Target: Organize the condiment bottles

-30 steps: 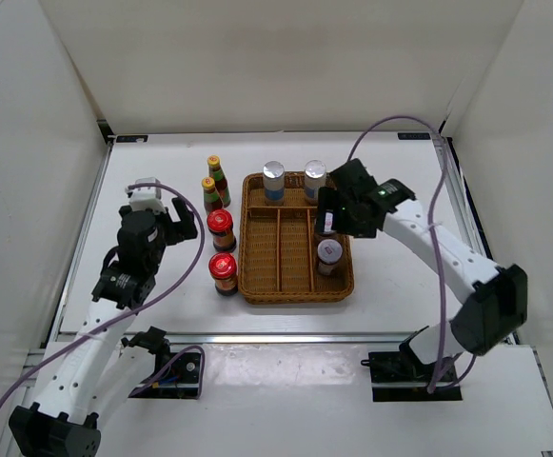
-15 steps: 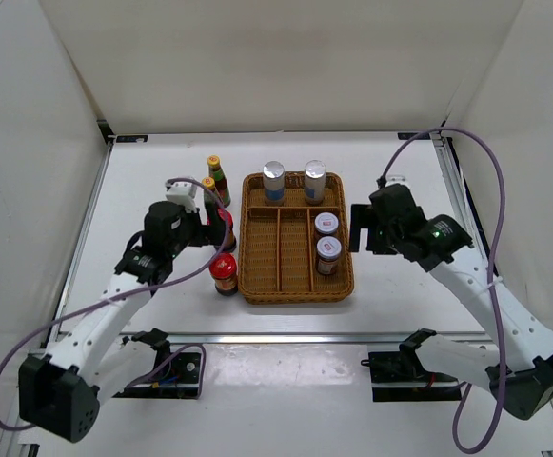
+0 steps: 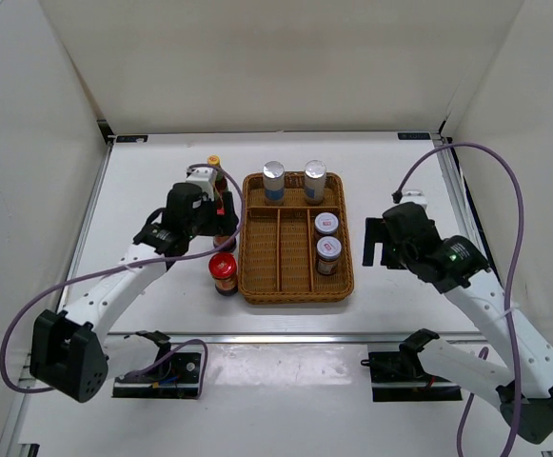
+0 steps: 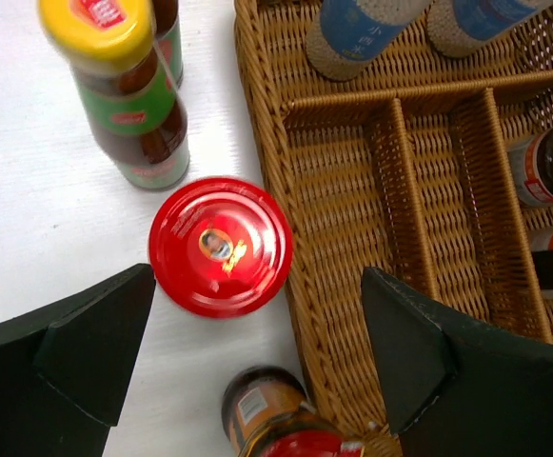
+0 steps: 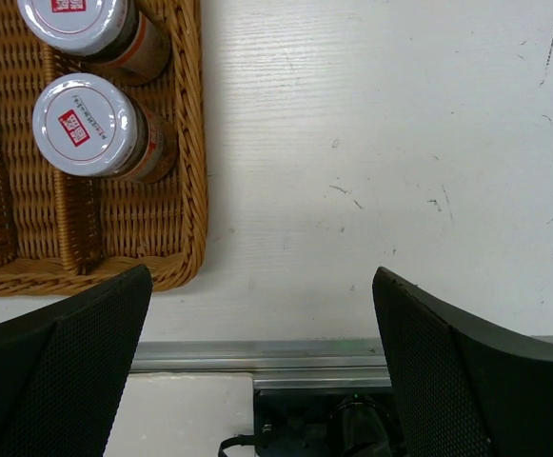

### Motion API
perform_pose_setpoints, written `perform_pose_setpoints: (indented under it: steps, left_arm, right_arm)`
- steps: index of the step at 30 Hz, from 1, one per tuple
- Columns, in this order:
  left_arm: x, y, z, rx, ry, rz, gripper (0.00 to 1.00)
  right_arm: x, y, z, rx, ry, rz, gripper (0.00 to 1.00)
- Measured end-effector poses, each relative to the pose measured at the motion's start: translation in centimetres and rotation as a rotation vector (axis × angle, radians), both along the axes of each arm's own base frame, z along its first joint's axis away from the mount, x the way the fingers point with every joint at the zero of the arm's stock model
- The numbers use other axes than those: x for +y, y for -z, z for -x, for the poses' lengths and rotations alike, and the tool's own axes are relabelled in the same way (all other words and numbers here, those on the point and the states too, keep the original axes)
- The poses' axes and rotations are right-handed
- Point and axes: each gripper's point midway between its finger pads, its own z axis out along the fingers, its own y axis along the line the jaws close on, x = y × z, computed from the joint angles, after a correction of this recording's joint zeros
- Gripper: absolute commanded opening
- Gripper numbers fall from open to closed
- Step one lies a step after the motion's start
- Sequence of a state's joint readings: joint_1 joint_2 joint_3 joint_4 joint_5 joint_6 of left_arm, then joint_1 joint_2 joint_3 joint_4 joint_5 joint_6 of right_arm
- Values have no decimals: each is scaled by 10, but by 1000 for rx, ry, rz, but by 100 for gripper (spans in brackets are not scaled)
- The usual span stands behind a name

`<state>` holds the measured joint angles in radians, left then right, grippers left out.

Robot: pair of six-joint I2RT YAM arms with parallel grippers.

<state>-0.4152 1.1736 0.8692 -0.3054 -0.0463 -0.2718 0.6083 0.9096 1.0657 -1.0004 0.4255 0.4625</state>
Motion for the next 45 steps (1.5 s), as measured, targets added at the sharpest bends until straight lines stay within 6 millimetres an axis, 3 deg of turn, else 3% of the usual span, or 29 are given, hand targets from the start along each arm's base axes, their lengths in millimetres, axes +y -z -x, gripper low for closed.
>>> perform_pose_setpoints:
  steps: [7, 15, 25, 35, 41, 45]
  left_arm:
    - [-12, 12, -15, 11, -40, -83, 100]
    - [-3, 15, -26, 5, -130, -113, 92]
    - [0, 8, -14, 14, -159, -113, 99]
    - [5, 12, -13, 25, -178, -138, 99]
    - [11, 36, -18, 88, -194, -162, 90]
    - [12, 54, -21, 136, -197, -167, 72]
  right_arm:
    - [-1, 14, -3, 47, 7, 43, 100]
    - [-1, 16, -4, 51, 11, 53, 100]
    - [-1, 20, -3, 57, 11, 57, 100]
    - [0, 22, -4, 60, 8, 55, 100]
    - [0, 22, -4, 60, 8, 55, 100]
    - [1, 23, -4, 67, 3, 56, 100]
